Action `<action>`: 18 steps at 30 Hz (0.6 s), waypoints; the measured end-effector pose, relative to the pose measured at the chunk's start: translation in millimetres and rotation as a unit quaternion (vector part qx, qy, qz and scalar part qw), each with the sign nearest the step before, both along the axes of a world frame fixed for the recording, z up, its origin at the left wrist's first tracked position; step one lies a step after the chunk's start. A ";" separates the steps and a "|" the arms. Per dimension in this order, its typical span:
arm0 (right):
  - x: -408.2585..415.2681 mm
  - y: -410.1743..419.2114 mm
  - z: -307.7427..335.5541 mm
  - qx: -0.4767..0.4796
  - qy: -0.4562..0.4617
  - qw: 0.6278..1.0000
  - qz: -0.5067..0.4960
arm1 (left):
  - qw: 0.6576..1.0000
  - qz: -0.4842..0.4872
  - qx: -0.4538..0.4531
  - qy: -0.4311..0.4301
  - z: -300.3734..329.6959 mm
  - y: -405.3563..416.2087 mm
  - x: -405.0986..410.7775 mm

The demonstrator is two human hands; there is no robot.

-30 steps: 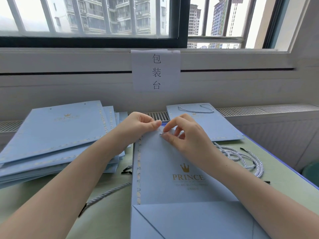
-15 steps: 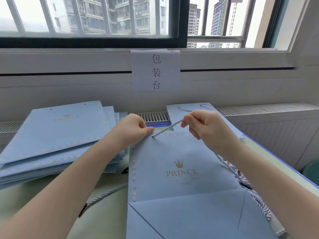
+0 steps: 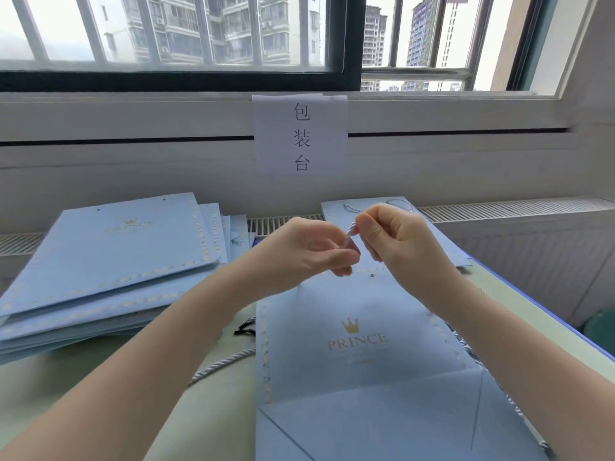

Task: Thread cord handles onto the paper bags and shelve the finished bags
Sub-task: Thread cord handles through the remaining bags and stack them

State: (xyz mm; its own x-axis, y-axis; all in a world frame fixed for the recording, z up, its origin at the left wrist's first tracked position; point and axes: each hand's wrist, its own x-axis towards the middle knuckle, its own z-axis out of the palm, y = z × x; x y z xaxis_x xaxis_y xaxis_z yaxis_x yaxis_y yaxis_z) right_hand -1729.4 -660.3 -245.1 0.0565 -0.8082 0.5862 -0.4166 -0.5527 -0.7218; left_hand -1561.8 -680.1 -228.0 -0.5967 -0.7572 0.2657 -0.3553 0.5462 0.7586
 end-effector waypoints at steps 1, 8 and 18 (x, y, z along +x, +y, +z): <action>-1.5 -0.1 0.1 -0.004 0.013 1.000 -0.006 | 1.000 -0.004 -0.005 0.009 -0.9 1.0 -1.7; -25.5 -13.4 -10.6 -0.099 0.320 0.928 -0.163 | 0.968 0.153 -0.094 0.177 0.9 -12.8 12.3; -33.8 -14.3 -9.6 0.060 0.261 0.914 -0.305 | 0.992 0.126 0.024 0.005 -5.4 -13.3 11.6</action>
